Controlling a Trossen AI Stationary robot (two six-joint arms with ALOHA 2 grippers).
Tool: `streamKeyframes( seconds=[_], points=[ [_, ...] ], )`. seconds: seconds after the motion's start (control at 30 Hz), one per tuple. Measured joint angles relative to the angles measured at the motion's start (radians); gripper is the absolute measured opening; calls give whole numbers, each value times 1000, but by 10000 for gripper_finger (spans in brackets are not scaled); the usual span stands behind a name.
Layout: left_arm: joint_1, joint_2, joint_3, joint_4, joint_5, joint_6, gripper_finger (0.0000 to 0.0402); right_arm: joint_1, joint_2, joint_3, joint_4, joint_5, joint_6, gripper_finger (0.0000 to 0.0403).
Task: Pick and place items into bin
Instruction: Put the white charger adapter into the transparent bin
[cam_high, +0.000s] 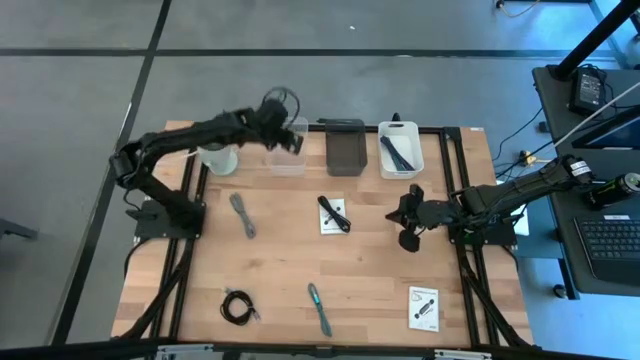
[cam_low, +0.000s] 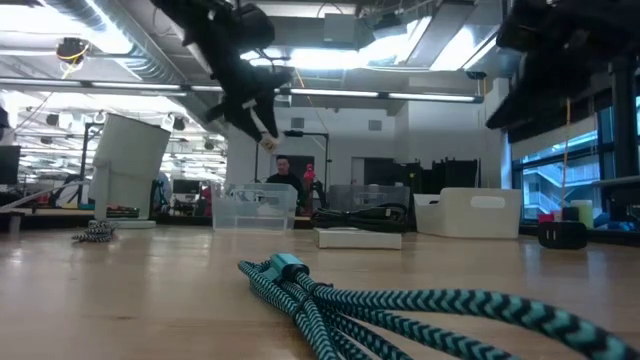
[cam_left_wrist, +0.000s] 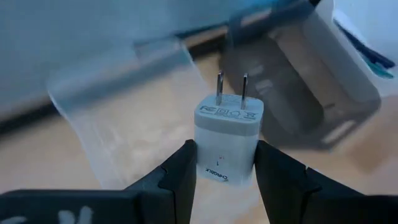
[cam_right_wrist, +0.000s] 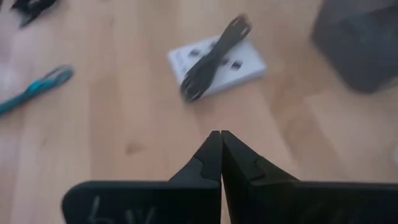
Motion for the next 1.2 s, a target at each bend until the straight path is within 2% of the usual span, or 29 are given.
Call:
streamKeyframes(
  seconds=[0.17, 0.33, 0.47, 0.63, 0.83, 1.2],
  points=[
    [77, 94, 171, -81, -17, 268, 139, -20, 0, 0, 32, 106, 1, 3],
    [114, 235, 337, -289, -53, 491, 139, -76, 0, 0, 30, 110, 51, 3],
    [126, 337, 392, -364, -57, 599, 139, -108, 0, 0, 30, 109, 78, 3],
    [115, 426, 398, -385, -52, 685, 139, -137, 0, 0, 30, 109, 99, 3],
    [94, 495, 398, -406, -53, 701, 139, -169, 0, 0, 30, 109, 105, 3],
    [90, 516, 398, -399, -55, 715, 151, -210, 0, 0, 29, 109, 127, 3]
  ],
)
